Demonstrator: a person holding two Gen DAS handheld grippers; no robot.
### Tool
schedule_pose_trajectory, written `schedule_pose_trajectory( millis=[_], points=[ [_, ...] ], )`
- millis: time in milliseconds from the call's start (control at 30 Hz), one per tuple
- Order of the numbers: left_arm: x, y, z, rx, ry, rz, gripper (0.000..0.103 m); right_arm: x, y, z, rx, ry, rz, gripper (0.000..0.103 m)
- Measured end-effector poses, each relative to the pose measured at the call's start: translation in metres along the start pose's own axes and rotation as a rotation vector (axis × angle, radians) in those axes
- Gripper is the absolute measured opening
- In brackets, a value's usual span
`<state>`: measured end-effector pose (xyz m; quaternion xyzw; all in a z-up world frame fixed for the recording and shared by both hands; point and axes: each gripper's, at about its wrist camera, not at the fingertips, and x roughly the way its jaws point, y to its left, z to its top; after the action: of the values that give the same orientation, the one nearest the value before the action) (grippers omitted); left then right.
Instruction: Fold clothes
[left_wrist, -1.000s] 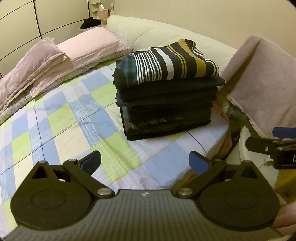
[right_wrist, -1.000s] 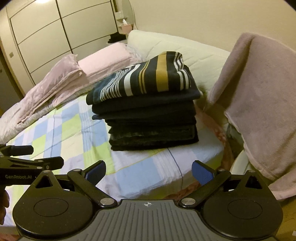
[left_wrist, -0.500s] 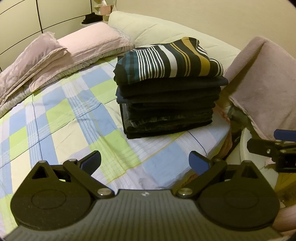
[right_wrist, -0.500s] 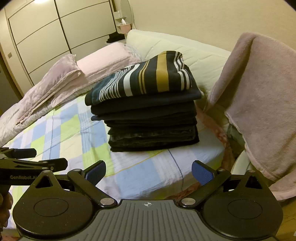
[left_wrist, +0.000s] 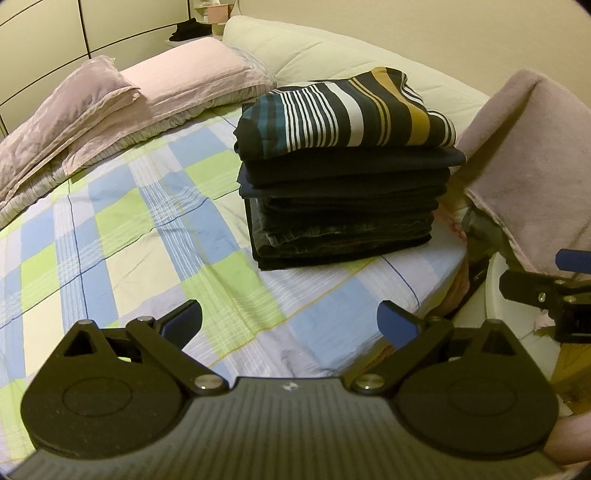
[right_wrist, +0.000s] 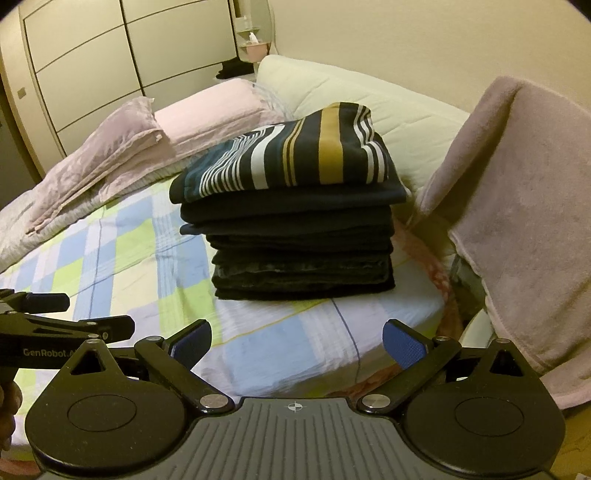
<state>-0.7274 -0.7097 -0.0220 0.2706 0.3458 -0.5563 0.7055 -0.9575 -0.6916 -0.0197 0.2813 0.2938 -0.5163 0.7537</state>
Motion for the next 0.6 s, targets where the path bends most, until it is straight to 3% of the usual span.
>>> schedule_pose_trajectory(
  millis=[600],
  points=[
    [0.0018, -0.0054, 0.0032, 0.021, -0.008, 0.004, 0.100, 0.0032, -0.0052, 0.0045, 0.007, -0.009, -0.006, 0.101]
  ],
)
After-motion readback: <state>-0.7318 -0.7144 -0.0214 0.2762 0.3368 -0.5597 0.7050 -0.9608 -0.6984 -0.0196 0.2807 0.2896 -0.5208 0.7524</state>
